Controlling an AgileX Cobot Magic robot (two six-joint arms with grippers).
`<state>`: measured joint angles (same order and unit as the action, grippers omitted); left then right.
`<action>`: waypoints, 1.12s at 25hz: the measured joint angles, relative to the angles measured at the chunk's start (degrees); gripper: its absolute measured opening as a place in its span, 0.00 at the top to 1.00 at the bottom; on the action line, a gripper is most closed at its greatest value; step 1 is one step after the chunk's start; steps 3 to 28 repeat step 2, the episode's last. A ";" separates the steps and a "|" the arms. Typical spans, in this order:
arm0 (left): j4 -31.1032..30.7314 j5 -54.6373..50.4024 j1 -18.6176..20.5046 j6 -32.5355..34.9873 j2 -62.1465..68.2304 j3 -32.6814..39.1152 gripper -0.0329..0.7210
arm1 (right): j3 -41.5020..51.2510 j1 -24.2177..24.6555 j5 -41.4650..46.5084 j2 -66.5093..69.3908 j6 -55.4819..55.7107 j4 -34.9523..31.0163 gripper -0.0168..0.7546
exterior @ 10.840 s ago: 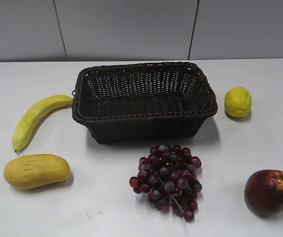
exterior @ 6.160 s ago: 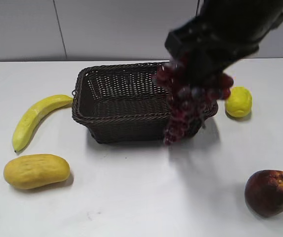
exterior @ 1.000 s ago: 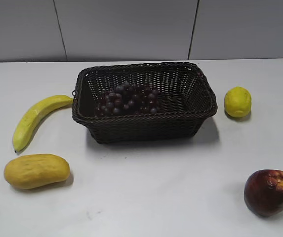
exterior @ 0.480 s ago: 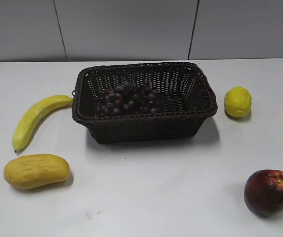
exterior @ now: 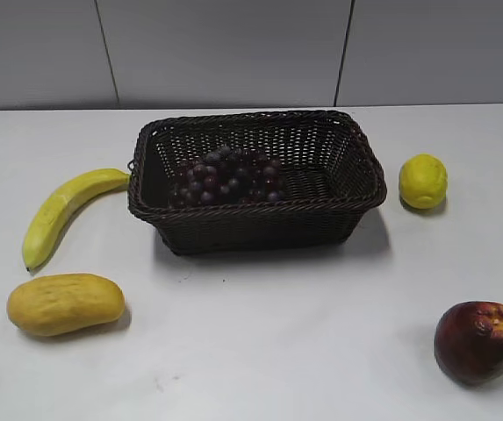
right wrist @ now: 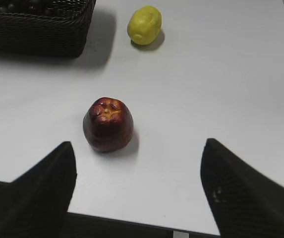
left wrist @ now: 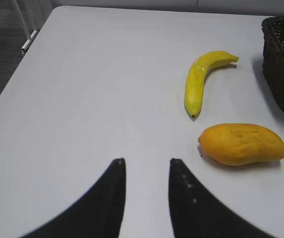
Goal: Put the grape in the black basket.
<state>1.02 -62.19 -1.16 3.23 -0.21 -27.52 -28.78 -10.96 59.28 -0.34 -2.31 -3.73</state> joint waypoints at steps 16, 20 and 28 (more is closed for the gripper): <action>0.00 0.00 0.00 0.00 0.00 0.00 0.64 | 0.00 0.00 0.00 0.00 0.00 0.00 0.21; 0.00 0.00 0.00 0.00 0.00 0.00 0.64 | 0.00 0.00 0.00 0.00 0.00 0.00 0.21; 0.00 0.00 0.00 0.00 0.00 0.00 0.64 | 0.00 0.00 0.00 0.00 0.00 0.00 0.21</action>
